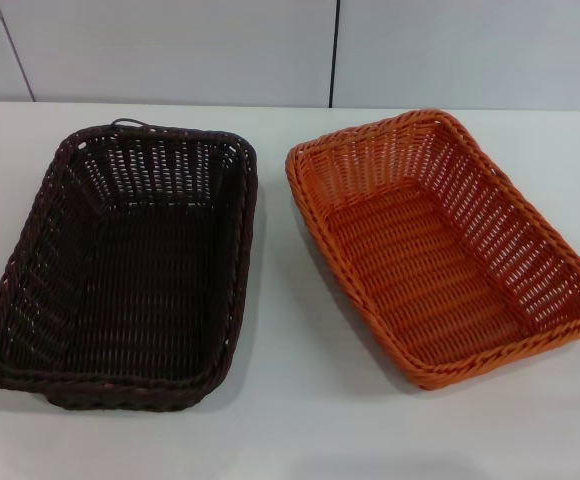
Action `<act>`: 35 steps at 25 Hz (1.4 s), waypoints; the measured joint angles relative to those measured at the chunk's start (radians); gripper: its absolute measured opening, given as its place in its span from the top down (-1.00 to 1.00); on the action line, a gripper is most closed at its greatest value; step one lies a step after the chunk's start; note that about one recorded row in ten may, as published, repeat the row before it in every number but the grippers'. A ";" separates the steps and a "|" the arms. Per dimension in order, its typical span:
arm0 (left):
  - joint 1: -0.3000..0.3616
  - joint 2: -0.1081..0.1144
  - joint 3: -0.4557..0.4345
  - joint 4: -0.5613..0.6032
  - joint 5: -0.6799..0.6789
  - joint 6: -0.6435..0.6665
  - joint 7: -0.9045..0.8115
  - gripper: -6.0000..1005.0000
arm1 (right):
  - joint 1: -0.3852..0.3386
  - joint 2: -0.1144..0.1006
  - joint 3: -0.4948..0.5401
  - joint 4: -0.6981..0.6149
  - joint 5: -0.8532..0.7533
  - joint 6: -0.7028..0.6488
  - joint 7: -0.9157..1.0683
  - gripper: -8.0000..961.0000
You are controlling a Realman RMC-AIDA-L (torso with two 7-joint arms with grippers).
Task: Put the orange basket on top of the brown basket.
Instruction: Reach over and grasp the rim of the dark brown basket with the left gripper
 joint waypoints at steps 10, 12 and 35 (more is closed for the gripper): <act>0.000 0.000 0.000 -0.003 0.000 0.000 0.000 -0.57 | 0.006 0.000 0.000 0.000 0.000 0.007 0.000 -0.58; -0.001 0.005 0.001 -0.034 0.000 -0.008 0.000 -0.57 | 0.009 0.000 0.000 0.000 0.000 0.008 0.000 -0.58; 0.082 0.096 -0.161 -1.371 0.222 -1.735 0.277 -0.51 | 0.027 -0.003 0.006 -0.015 0.000 0.056 0.000 -0.58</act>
